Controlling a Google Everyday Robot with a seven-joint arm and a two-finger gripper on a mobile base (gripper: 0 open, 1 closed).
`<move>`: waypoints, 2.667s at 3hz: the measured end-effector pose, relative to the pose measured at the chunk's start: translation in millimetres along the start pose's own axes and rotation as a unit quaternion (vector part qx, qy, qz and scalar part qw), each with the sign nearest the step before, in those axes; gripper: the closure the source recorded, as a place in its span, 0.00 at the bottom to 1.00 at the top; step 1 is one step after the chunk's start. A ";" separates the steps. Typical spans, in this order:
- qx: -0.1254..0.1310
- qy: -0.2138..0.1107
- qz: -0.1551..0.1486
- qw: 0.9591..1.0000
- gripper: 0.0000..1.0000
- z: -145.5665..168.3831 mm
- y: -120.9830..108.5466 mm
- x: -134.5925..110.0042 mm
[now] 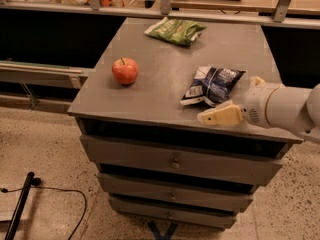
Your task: Pick blue chip bag
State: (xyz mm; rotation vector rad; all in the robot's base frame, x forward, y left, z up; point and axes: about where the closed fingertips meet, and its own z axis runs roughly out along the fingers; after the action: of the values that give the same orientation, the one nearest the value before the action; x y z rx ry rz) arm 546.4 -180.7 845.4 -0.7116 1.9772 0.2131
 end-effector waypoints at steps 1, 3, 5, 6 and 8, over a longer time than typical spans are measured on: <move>-0.009 0.005 -0.002 1.000 0.04 13.9 2.9 6.5; -0.018 0.004 -0.008 1.000 0.50 25.3 3.5 12.1; -0.017 0.003 -0.011 1.000 0.95 25.0 3.3 11.8; -0.017 0.002 -0.011 1.000 1.00 25.0 3.3 11.7; 0.019 -0.054 -0.020 0.998 1.00 -28.1 -8.3 -38.6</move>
Offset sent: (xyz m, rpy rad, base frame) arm 0.0169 0.0065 -0.0303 0.0104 0.0215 0.0361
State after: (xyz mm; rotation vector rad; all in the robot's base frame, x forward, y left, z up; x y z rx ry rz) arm 543.2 -184.5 893.6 -0.7017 1.8583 0.1853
